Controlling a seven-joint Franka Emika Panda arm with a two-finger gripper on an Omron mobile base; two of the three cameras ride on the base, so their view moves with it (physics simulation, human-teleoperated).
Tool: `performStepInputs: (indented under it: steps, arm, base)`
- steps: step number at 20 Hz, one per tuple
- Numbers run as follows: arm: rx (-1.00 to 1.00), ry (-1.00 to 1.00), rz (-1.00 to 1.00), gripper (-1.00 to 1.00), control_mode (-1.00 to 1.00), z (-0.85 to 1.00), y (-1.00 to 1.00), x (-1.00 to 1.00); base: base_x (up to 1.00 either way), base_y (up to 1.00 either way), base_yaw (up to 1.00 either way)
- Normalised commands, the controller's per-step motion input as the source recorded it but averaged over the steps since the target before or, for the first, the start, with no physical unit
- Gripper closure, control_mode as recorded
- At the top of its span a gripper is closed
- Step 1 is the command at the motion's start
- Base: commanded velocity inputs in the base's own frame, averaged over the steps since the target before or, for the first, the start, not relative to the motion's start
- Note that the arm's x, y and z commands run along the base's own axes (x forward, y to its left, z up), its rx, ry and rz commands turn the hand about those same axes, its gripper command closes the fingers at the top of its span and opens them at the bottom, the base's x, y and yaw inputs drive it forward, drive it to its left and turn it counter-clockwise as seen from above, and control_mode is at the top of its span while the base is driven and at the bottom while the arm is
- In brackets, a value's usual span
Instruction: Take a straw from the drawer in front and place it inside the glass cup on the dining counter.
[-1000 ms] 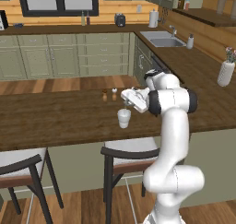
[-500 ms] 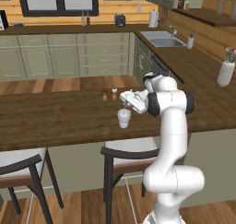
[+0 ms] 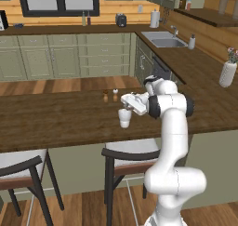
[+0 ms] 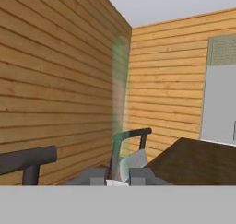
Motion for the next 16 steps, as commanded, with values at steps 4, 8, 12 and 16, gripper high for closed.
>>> performStepInputs:
  steps: [4, 8, 12, 16]
  arm:
    - [0.0, 0.02, 0.0, 1.0, -1.0, -0.08, -0.05, -0.08]
    - [0.0, 0.0, 0.0, 1.0, -1.0, -0.1, 0.01, -0.42]
    - [0.0, 0.0, 0.0, 1.0, -1.0, -0.13, 0.06, -0.23]
    - [0.0, 0.0, 0.0, -1.0, -1.0, -0.11, 0.0, 0.0]
  base:
    - [0.0, 0.0, 0.0]
    - [0.0, 0.0, 0.0]
    - [0.0, 0.0, 0.0]
    - [0.0, 0.0, 0.0]
